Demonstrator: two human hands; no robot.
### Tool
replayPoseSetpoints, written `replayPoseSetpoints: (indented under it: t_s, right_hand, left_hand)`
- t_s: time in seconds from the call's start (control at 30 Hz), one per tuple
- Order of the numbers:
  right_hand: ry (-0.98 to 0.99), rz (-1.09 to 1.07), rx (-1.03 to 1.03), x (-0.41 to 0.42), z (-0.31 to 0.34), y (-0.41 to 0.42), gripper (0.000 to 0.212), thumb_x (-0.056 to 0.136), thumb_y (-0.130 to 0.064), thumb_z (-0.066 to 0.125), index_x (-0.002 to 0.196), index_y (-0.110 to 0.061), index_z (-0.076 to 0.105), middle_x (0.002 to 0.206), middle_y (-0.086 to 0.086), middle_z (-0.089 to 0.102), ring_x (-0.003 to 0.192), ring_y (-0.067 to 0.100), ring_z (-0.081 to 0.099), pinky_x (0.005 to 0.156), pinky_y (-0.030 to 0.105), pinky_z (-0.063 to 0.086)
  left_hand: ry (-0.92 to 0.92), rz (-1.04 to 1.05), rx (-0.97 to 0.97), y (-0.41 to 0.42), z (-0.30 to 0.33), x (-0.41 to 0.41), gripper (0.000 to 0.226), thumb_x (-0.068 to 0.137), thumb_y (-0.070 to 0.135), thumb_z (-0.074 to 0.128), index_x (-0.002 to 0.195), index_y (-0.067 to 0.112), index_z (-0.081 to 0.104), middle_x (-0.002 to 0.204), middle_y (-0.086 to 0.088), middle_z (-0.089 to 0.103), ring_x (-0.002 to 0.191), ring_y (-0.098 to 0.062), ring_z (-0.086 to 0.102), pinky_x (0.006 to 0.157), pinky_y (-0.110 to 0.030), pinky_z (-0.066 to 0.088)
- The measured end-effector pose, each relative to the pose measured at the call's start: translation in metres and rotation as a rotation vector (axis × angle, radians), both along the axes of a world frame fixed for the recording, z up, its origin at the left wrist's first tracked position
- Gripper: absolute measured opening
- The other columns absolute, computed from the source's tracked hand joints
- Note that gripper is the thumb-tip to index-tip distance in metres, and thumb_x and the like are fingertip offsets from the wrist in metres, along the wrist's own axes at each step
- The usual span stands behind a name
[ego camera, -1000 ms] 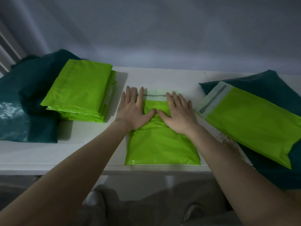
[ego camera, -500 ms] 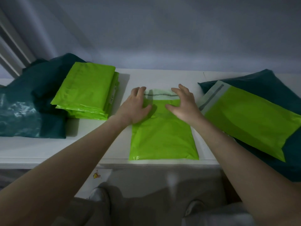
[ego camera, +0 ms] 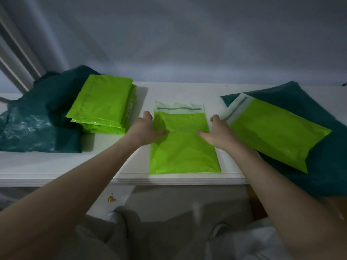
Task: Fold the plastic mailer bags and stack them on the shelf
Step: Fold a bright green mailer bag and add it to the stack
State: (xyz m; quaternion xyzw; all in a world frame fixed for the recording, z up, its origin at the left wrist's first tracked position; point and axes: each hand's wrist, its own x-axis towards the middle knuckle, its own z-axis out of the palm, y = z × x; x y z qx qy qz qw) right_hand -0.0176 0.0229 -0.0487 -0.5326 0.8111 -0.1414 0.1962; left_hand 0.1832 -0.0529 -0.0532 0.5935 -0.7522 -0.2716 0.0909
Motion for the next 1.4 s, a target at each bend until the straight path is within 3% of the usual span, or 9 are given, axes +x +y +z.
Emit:
replayPoseSetpoints:
  t_s: [0.23,0.3,0.4,0.57,0.63,0.73,0.97,1.2,1.4]
  right_hand:
    - [-0.204,-0.097,-0.041,0.007,0.001,-0.003,0.074,0.076,-0.024,0.076,0.129,-0.007,0.027,0.124,0.015,0.05,0.115,0.034,0.051,0.089,0.036,0.044]
    - [-0.27,-0.135,-0.096,0.006,0.004,-0.006,0.073,0.076,-0.015,0.076,0.129,-0.007,0.027,0.122,0.014,0.05,0.113,0.031,0.051,0.08,0.03,0.04]
    - [-0.419,-0.221,-0.204,0.004,0.009,-0.012,0.074,0.074,-0.01,0.077,0.129,-0.007,0.027,0.113,0.007,0.047,0.106,0.024,0.05,0.078,0.027,0.038]
    - [-0.703,-0.313,-0.289,0.004,0.012,-0.019,0.053,0.071,-0.007,0.079,0.117,-0.004,0.054,0.11,0.008,0.064,0.097,0.023,0.063,0.089,0.037,0.051]
    - [-0.81,-0.302,-0.335,0.006,0.014,-0.018,0.035,0.073,-0.002,0.075,0.106,-0.004,0.066,0.105,0.012,0.069,0.088,0.024,0.066,0.084,0.035,0.054]
    - [-0.906,-0.343,-0.404,0.006,0.018,-0.02,0.028,0.073,0.0,0.073,0.1,-0.006,0.069,0.092,0.009,0.069,0.075,0.021,0.065,0.074,0.03,0.054]
    - [-0.944,-0.334,-0.411,0.006,0.018,-0.025,0.023,0.072,0.0,0.073,0.093,-0.01,0.07,0.088,0.008,0.07,0.076,0.021,0.066,0.078,0.032,0.055]
    - [-0.999,-0.286,-0.362,0.005,0.017,-0.026,0.027,0.068,0.003,0.076,0.09,-0.012,0.069,0.088,0.007,0.07,0.073,0.018,0.067,0.074,0.031,0.056]
    - [-0.985,-0.306,-0.354,0.001,0.018,-0.029,0.031,0.07,0.003,0.072,0.096,-0.013,0.069,0.09,0.006,0.071,0.081,0.023,0.068,0.077,0.033,0.056]
  left_hand:
    - [0.449,0.241,0.297,-0.006,-0.002,-0.008,0.075,0.067,0.021,0.084,0.129,0.004,0.045,0.117,-0.016,0.059,0.097,-0.027,0.061,0.094,-0.039,0.05]
    - [0.598,0.253,0.356,-0.007,-0.003,-0.012,0.058,0.067,0.018,0.081,0.117,0.0,0.058,0.105,-0.016,0.065,0.086,-0.024,0.062,0.086,-0.033,0.053]
    - [0.775,0.28,0.274,-0.004,0.004,-0.021,0.002,0.085,0.011,0.064,0.084,0.01,0.065,0.075,-0.006,0.062,0.061,-0.011,0.059,0.057,-0.016,0.049]
    - [1.029,0.257,0.274,-0.008,0.014,-0.022,0.009,0.091,0.019,0.058,0.097,0.015,0.063,0.082,-0.001,0.065,0.072,-0.014,0.061,0.07,-0.026,0.051]
    - [1.071,0.223,0.368,-0.01,0.013,-0.019,0.025,0.087,0.021,0.063,0.11,0.012,0.063,0.097,-0.005,0.07,0.085,-0.019,0.067,0.079,-0.031,0.055]
    - [1.098,0.177,0.482,-0.011,0.011,-0.018,0.042,0.081,0.013,0.069,0.121,0.006,0.059,0.111,-0.012,0.069,0.099,-0.026,0.067,0.085,-0.038,0.056]
    - [1.036,0.177,0.398,-0.011,0.015,-0.018,0.034,0.075,0.002,0.072,0.108,0.004,0.065,0.082,0.0,0.074,0.073,-0.013,0.071,0.069,-0.026,0.059]
    - [0.988,0.18,0.336,-0.01,0.015,-0.017,0.04,0.073,0.003,0.074,0.112,0.002,0.064,0.107,-0.014,0.069,0.098,-0.03,0.066,0.089,-0.04,0.053]
    - [1.038,0.14,0.411,-0.012,0.015,-0.017,0.027,0.082,0.002,0.065,0.108,0.005,0.065,0.103,-0.011,0.07,0.091,-0.025,0.068,0.081,-0.033,0.057]
